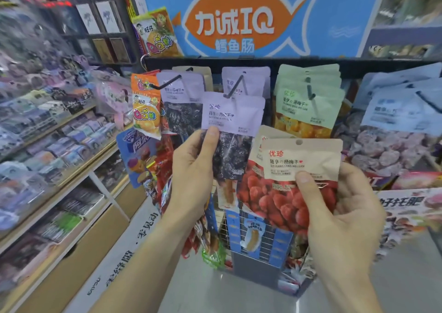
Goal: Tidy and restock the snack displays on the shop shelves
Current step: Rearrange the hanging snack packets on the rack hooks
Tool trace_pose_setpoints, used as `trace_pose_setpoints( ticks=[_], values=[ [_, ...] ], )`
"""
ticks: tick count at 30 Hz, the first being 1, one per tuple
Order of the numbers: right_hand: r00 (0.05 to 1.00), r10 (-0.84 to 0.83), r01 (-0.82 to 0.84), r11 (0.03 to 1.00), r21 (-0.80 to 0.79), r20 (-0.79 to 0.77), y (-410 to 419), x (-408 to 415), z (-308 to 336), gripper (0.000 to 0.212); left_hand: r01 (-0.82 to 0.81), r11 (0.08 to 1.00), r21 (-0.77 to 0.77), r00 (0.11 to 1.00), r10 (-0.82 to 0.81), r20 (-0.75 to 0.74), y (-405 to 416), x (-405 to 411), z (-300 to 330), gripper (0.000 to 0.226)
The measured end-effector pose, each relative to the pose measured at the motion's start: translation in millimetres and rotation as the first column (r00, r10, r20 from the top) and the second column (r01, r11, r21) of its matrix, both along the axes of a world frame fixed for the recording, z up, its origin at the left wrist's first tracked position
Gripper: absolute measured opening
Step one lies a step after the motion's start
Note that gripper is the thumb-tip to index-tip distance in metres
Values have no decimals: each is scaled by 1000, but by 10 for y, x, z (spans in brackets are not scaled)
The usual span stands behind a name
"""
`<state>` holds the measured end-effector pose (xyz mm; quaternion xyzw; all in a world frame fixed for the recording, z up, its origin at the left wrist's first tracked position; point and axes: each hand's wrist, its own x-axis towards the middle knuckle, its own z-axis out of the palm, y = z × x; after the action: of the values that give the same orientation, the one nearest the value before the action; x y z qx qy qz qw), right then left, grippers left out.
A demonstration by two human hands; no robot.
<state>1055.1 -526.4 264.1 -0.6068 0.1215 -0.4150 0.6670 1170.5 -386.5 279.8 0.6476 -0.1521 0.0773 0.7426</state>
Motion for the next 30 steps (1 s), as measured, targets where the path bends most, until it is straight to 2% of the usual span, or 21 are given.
trace_pose_setpoints(
  ticks=[6,11,17,22,30],
  values=[
    [1000,26,-26,999,-26,-7,-5,-30,5,22,14,998,-62,999,-16,-28,37,-42,-56,26],
    [998,62,-62,998,-14,6,38,-23,29,23,-20,999,-49,1000,20,-4,51,-11,-69,26],
    [997,73,-73,997,2,-1,54,-38,15,23,-7,992,-125,1000,10,24,43,-91,-8,39],
    [997,82,-82,997,1,-3,67,-49,16,21,-46,988,-149,999,49,17,54,-79,-7,26],
    [995,97,-97,995,15,18,127,-60,41,23,-83,984,-157,997,80,-23,38,-50,29,24]
  ],
)
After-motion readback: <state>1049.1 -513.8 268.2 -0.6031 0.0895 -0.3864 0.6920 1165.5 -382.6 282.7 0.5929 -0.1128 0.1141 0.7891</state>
